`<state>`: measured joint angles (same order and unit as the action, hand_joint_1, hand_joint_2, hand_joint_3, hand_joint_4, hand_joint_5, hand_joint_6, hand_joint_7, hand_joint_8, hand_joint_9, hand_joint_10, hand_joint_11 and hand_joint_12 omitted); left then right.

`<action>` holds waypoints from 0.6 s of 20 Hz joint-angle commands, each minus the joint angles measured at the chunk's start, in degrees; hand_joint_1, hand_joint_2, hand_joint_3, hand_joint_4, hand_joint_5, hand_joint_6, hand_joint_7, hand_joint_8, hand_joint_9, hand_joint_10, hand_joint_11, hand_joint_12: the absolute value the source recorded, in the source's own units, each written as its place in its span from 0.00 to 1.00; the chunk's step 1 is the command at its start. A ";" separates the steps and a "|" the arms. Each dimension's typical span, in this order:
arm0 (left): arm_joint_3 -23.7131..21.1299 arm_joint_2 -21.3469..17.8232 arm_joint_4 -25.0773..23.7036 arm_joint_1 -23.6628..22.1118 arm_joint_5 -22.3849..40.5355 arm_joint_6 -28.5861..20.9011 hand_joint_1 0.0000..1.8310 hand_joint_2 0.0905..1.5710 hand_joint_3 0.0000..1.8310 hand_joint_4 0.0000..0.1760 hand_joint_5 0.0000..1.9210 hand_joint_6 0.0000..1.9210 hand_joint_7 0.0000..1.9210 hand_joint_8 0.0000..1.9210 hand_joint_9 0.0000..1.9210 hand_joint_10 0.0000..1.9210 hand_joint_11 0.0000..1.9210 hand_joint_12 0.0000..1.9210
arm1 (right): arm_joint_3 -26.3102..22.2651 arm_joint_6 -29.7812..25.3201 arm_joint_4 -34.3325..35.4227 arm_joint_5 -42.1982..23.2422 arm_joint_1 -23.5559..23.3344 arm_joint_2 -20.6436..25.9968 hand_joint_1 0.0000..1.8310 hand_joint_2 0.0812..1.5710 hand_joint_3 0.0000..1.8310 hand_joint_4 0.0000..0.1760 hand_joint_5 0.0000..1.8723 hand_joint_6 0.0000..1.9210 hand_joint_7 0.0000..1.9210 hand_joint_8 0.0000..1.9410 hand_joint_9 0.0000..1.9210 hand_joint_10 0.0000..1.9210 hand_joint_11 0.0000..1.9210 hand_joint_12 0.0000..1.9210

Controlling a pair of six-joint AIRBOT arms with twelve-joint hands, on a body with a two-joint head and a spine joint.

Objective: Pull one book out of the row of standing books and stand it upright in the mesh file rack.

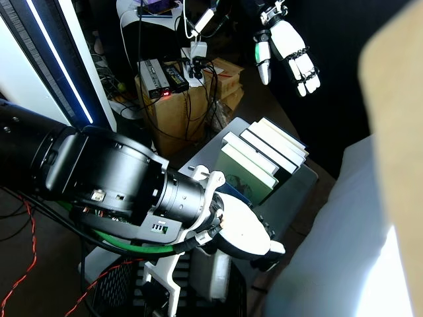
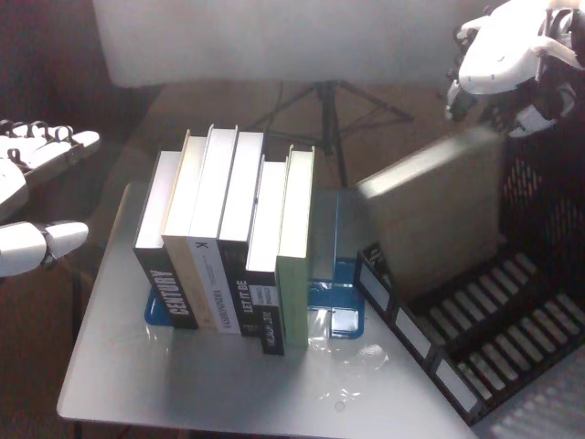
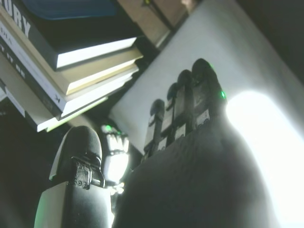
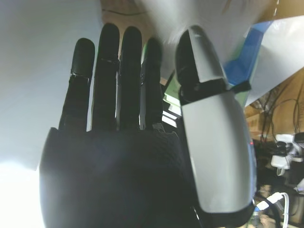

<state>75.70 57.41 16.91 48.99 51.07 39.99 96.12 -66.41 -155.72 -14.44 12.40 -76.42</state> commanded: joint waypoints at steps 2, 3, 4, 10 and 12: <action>0.45 -0.28 0.93 0.05 6.72 -0.26 0.20 0.86 0.00 0.50 0.00 0.00 0.00 0.00 0.00 0.00 0.00 0.00 | 0.49 -0.11 -1.09 4.61 -0.05 0.80 0.61 0.72 0.00 0.00 0.30 0.03 0.32 0.00 0.22 0.25 0.00 0.77; 0.46 -0.28 0.93 0.08 6.71 -0.29 0.20 0.86 0.00 0.52 0.00 0.00 0.00 0.00 0.00 0.00 0.00 0.00 | 0.46 -0.14 -1.09 4.61 0.04 0.85 0.60 0.71 0.00 0.00 0.29 0.02 0.30 0.00 0.21 0.27 0.00 0.79; 0.46 -0.28 0.94 0.10 6.71 -0.32 0.21 0.86 0.00 0.53 0.00 0.00 0.00 0.00 0.00 0.00 0.00 0.00 | 0.44 -0.19 -1.09 4.61 0.04 0.88 0.62 0.70 0.00 0.00 0.28 0.02 0.28 0.00 0.21 0.28 0.00 0.80; 0.52 -0.17 0.94 0.12 6.64 -0.37 0.20 0.86 0.00 0.52 0.00 0.00 0.00 0.00 0.00 0.00 0.00 0.00 | 0.02 -0.26 -1.09 4.62 0.04 1.27 0.60 0.68 0.00 0.00 0.23 0.00 0.21 0.00 0.13 0.33 0.00 0.86; 0.54 -0.17 0.94 0.14 6.65 -0.39 0.20 0.86 0.00 0.53 0.00 0.00 0.00 0.00 0.00 0.00 0.00 0.00 | -0.53 -0.70 -1.09 5.11 0.04 1.84 0.58 0.68 0.00 0.00 0.19 0.00 0.19 0.00 0.12 0.32 0.00 0.83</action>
<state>75.70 57.78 16.78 49.10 51.07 39.81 95.33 -67.31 -155.89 -14.37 12.71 -75.13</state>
